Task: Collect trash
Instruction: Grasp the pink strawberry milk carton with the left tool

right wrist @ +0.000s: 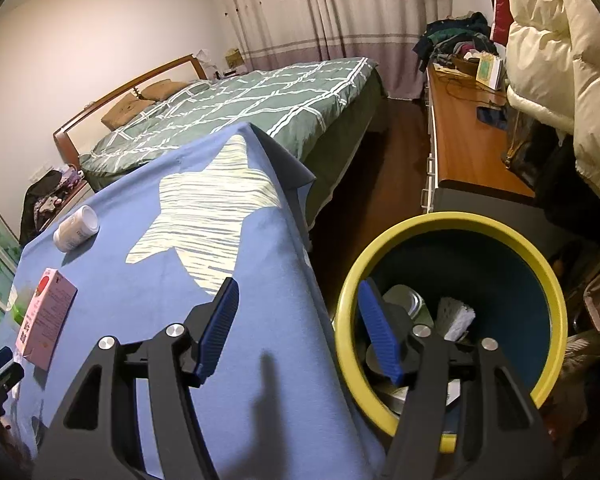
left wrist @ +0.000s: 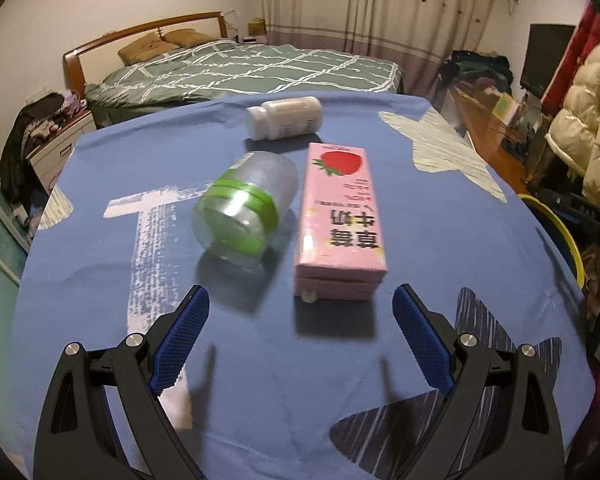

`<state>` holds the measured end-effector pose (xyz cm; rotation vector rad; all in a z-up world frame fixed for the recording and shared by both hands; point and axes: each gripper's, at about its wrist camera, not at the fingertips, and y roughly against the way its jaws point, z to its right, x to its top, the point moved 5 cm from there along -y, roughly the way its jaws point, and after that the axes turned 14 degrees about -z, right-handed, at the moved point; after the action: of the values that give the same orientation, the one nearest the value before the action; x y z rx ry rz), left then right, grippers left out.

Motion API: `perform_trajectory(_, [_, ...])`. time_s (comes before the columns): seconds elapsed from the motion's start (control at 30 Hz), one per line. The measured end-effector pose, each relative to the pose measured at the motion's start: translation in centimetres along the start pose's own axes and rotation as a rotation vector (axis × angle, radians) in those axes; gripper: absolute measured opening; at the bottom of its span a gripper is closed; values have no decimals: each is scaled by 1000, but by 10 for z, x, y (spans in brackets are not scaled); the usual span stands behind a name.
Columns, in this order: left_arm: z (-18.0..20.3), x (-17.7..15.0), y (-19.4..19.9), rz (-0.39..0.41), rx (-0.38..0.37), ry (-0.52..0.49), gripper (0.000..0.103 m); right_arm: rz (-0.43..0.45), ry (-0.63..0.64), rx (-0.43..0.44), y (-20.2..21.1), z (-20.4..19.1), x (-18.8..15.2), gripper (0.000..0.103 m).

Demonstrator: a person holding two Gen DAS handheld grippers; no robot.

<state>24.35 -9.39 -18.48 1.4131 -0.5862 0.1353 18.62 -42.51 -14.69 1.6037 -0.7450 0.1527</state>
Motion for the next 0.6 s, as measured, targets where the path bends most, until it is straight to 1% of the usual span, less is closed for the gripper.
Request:
perform_trajectory(0.2, [13, 12, -12, -23, 1, -25, 92, 3, 1, 6, 1, 1, -1, 59])
perform_trajectory(0.27, [15, 18, -18, -33, -6, -27, 88, 4, 2, 5, 1, 1, -1, 59])
perform_trajectory(0.3, [15, 20, -21, -40, -6, -26, 83, 4, 3, 5, 1, 1, -1, 59])
perform_trajectory(0.37, [16, 23, -27, -51, -7, -26, 77, 2, 3, 7, 1, 1, -1, 59])
perform_trajectory(0.43, [16, 24, -33, -62, 1, -27, 67, 1, -1, 11, 1, 1, -1, 59])
perform_trajectory(0.47, [16, 25, -35, -69, 3, -23, 64, 0, -1, 12, 1, 1, -1, 59])
perform_trajectory(0.53, [13, 26, -34, -59, 3, -19, 50, 0, -2, 14, 1, 1, -2, 59])
perform_trajectory(0.6, [12, 26, -31, -46, 7, -14, 50, 0, -2, 15, 1, 0, -2, 59])
